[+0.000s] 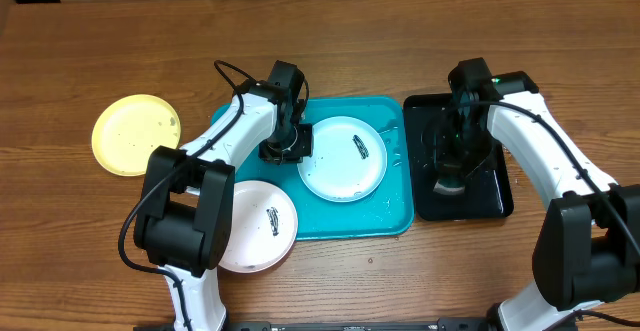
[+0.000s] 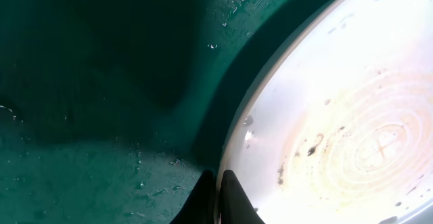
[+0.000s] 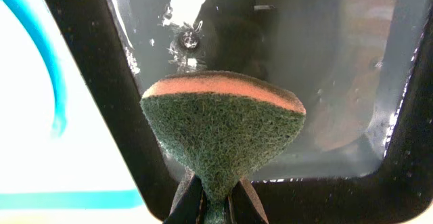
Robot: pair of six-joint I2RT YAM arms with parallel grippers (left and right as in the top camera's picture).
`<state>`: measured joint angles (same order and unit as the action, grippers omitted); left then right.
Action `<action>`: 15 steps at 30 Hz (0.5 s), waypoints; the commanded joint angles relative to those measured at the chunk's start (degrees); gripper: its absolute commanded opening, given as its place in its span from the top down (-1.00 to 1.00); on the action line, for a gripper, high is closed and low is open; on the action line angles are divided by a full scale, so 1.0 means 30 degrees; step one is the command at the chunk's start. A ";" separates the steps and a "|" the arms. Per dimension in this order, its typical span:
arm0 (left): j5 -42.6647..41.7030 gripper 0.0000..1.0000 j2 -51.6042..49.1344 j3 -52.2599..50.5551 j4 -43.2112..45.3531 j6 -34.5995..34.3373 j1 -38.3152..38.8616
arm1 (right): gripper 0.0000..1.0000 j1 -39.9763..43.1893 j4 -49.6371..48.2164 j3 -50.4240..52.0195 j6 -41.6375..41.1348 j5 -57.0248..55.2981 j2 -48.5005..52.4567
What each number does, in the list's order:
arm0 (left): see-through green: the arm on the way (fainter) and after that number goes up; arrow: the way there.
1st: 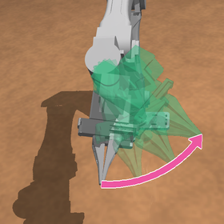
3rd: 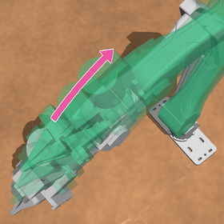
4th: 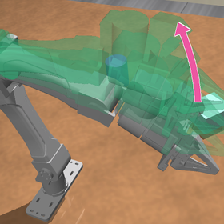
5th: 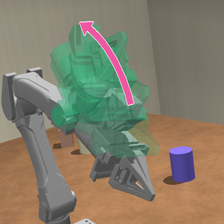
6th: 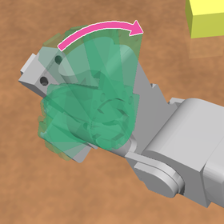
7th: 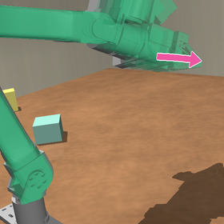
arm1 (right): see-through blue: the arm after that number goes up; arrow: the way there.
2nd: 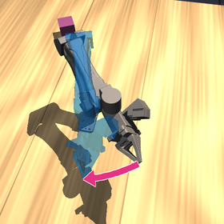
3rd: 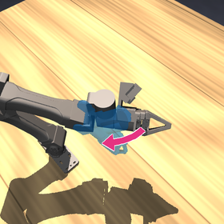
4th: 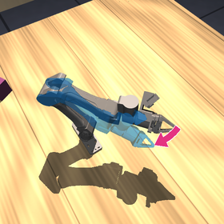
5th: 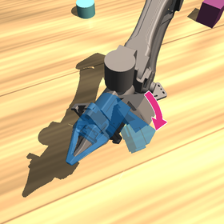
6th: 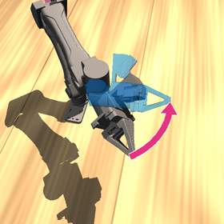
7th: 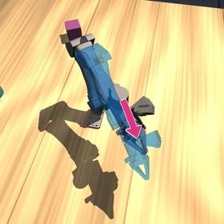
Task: Clean dirty plates on tray and stack at the side
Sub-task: 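Lift the sponge with the right gripper over the white plate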
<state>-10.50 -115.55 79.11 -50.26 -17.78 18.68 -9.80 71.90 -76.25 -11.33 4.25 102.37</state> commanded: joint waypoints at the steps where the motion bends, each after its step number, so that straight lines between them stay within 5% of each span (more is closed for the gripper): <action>1: -0.0029 0.92 -0.0342 -0.0204 -0.0131 0.0488 0.0000 | 0.93 -0.0015 0.0102 -0.1639 -0.0597 0.0306 -0.0299; 15: -0.0022 0.92 -0.0342 -0.0204 -0.0080 0.0495 0.0000 | 0.93 -0.0109 0.2521 -0.5960 -0.0663 0.0197 -0.0299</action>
<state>-10.50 -115.55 79.11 -50.33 -17.63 18.68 -9.80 79.75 -91.31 -12.47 2.92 102.39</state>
